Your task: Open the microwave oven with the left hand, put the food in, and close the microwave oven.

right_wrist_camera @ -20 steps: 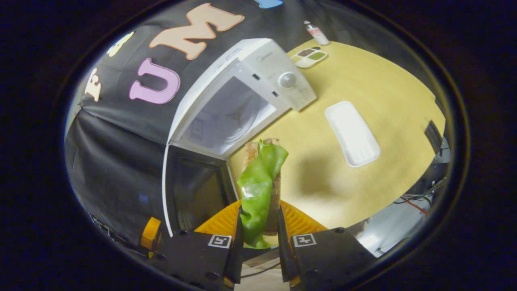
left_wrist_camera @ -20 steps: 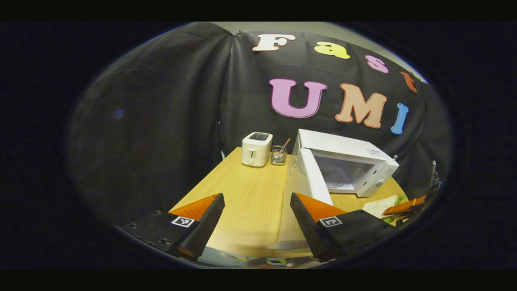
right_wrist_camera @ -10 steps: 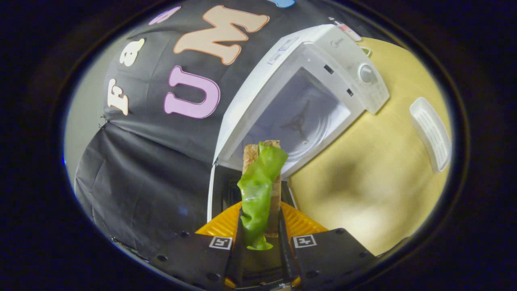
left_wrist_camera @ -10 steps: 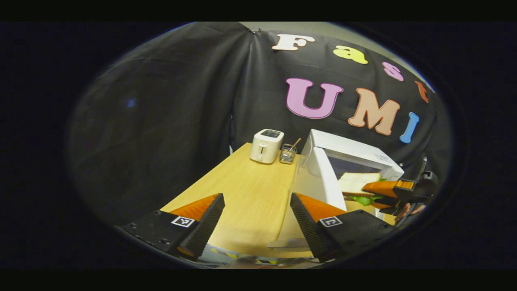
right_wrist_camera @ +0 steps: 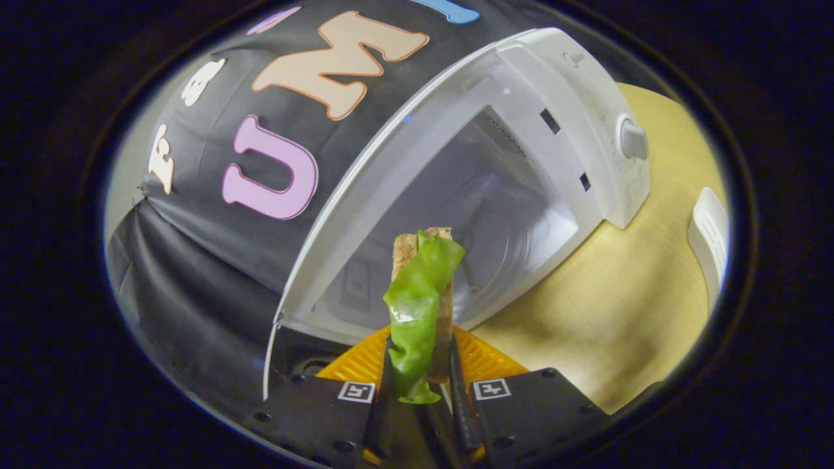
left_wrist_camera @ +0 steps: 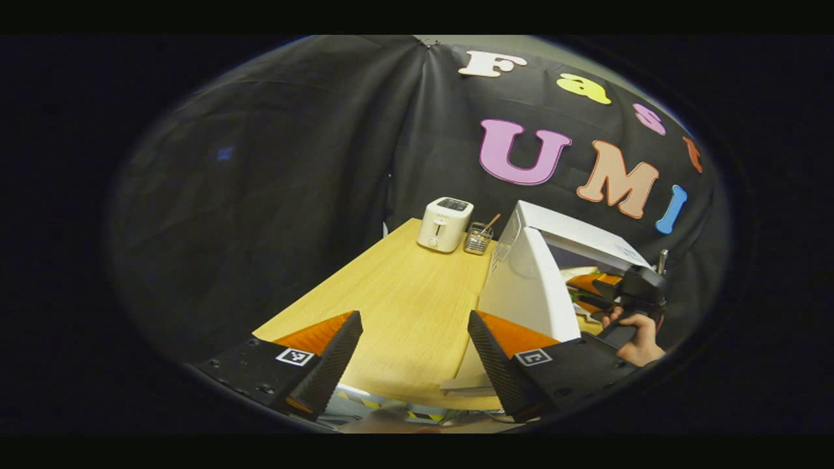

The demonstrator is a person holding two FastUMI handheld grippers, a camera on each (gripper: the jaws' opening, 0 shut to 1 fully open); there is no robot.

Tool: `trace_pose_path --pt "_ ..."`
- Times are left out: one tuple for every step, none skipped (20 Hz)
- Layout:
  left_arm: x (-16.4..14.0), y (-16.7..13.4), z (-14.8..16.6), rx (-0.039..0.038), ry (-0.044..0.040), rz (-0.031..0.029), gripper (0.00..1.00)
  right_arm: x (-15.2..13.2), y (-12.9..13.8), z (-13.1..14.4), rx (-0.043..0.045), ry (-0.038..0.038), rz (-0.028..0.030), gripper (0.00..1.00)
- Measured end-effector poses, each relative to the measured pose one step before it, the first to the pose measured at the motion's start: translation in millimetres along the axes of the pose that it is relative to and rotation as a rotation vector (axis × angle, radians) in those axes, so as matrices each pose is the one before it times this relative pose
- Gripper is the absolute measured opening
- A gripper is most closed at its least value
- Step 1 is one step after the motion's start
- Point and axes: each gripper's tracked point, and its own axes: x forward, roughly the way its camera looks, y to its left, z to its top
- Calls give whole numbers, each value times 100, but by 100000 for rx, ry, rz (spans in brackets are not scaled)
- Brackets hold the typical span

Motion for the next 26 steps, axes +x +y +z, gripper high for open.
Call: trace_pose_path --pt "-57 171 -489 -64 1286 204 96 836 -456 111 -1367 -1278 -1809 40" --pt "-22 142 -255 -54 893 353 96 714 -438 168 -2695 -1490 -1747 40" --pt "227 -39 10 -131 351 41 96 451 -163 79 -3352 -1764 -631 40" --pt "32 -84 -64 -180 577 304 96 354 216 348 -2041 -2203 814 32" --pt "68 -64 -95 -53 470 -359 96 600 170 334 -1241 -1993 273 32" --pt "-1 -189 -286 321 651 -604 96 560 56 381 -1144 -1631 -552 32" --pt "6 12 -198 365 775 -303 96 576 32 427 -1304 -1586 -606 32" --pt "-26 66 -123 441 719 -246 96 595 -108 343 -1311 -1534 -1099 32" --pt "5 -60 -18 142 243 -248 96 524 -99 168 -798 -995 -1062 32" --pt "-4 -64 -111 108 276 133 96 465 34 25 -431 -1058 -642 32" --pt "72 98 49 -69 63 342 96 372 -8 208 -431 -1297 -536 32" --pt "18 136 16 -139 183 703 92 432 5 110 -514 -1327 -802 32" --pt "54 51 -77 -203 382 763 96 457 -402 253 -1460 -1515 -2032 32" --pt "-23 103 40 -384 -60 703 96 336 -212 186 -2089 -1231 -1274 37" --pt "10 73 78 -254 -216 572 96 183 -162 177 -1488 -868 -608 43" --pt "-40 154 29 -41 -20 517 96 321 -79 260 -1330 -714 -613 43" --pt "-174 192 -118 -61 -1 203 96 247 -567 244 -3455 -1474 -3274 51" --pt "-180 116 -69 -25 181 -61 96 77 -909 191 -5406 -894 -3964 60" --pt "-165 -28 -162 68 126 -523 96 499 -1185 -333 -5352 883 -4045 53" --pt "-111 -134 -102 286 267 -856 96 9 -704 -693 -2963 3443 -1100 57" --pt "56 -235 2 550 52 -730 95 -265 -332 -846 -1257 2593 128 78" --pt "-24 -150 100 661 -235 -555 99 -356 -263 490 -1325 -852 -125 100" --pt "5 -246 -33 671 -28 -669 93 -569 -471 801 -2374 -2615 -1110 100" --pt "-18 -247 -73 560 202 -1015 92 -575 -282 871 -1644 -2731 -396 92" --pt "-19 -139 -43 523 386 -554 88 -738 -208 667 -529 -1639 118 99" --pt "87 -60 -193 622 397 -542 84 -703 -115 681 -64 -1333 644 92"
